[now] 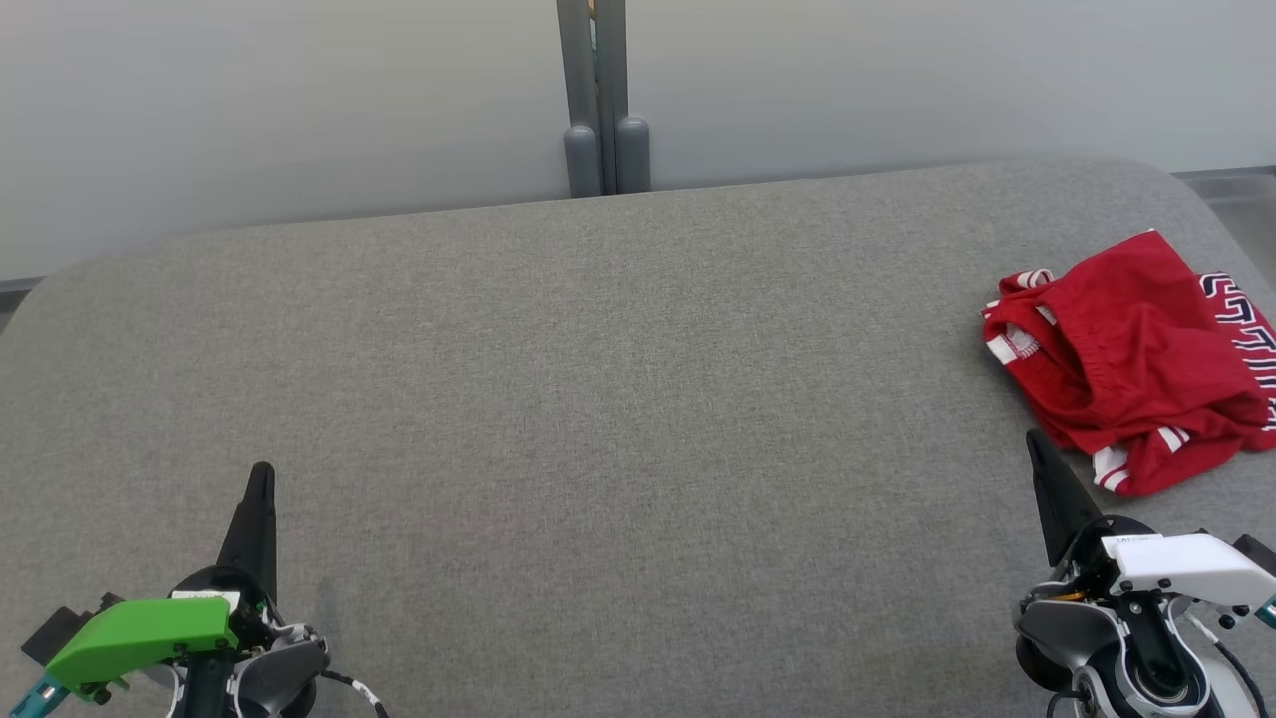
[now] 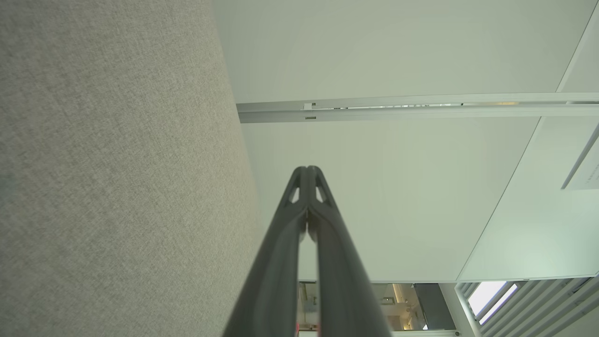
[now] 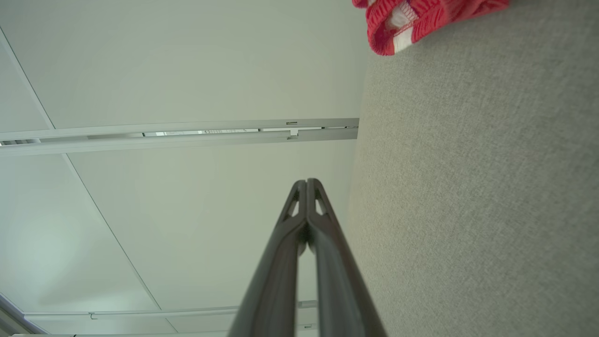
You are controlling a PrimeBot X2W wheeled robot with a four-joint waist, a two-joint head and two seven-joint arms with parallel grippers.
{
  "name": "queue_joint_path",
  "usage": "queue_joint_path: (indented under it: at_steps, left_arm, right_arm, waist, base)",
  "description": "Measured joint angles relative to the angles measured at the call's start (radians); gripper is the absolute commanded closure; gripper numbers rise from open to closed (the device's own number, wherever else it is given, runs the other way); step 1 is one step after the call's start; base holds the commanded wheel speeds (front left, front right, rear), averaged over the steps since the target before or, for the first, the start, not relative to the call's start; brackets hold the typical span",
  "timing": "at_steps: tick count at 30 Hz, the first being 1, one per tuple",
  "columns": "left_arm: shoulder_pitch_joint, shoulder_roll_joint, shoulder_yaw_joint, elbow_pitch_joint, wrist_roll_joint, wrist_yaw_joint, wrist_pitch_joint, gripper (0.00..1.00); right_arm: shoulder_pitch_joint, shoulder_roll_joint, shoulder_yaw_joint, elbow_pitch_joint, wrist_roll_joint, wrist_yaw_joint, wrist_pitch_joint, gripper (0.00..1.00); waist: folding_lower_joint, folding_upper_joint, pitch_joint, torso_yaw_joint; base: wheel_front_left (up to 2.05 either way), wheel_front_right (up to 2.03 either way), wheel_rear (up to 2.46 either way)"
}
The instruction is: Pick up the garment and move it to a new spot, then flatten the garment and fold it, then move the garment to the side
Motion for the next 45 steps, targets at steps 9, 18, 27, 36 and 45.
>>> queue_joint_path:
  at_steps: [9,18,27,36,45]
  left_arm:
    - [0.000,0.000,0.000,0.000,0.000,0.000,0.000,1.00]
    - [0.000,0.000,0.000,0.000,0.000,0.000,0.000,1.00]
    - [0.000,0.000,0.000,0.000,0.000,0.000,0.000,1.00]
    - [0.000,0.000,0.000,0.000,0.000,0.000,0.000,1.00]
    - [0.000,0.000,0.000,0.000,0.000,0.000,0.000,1.00]
  right_arm:
    - [0.000,0.000,0.000,0.000,0.000,0.000,0.000,1.00]
    - [0.000,0.000,0.000,0.000,0.000,0.000,0.000,1.00]
    - [0.000,0.000,0.000,0.000,0.000,0.000,0.000,1.00]
    - [0.000,0.000,0.000,0.000,0.000,0.000,0.000,1.00]
    - [0.000,0.000,0.000,0.000,0.000,0.000,0.000,1.00]
  waist:
    - [0.0000,0.0000,0.000,0.000]
    - [0.0000,0.0000,0.000,0.000]
    - [0.0000,0.0000,0.000,0.000]
    - [0.0000,0.0000,0.000,0.000]
    - [0.0000,0.0000,0.000,0.000]
  base:
    - [0.00,0.00,0.00]
    - [0.00,0.00,0.00]
    - [0.00,0.00,0.00]
    - [0.00,0.00,0.00]
    - [0.00,0.00,0.00]
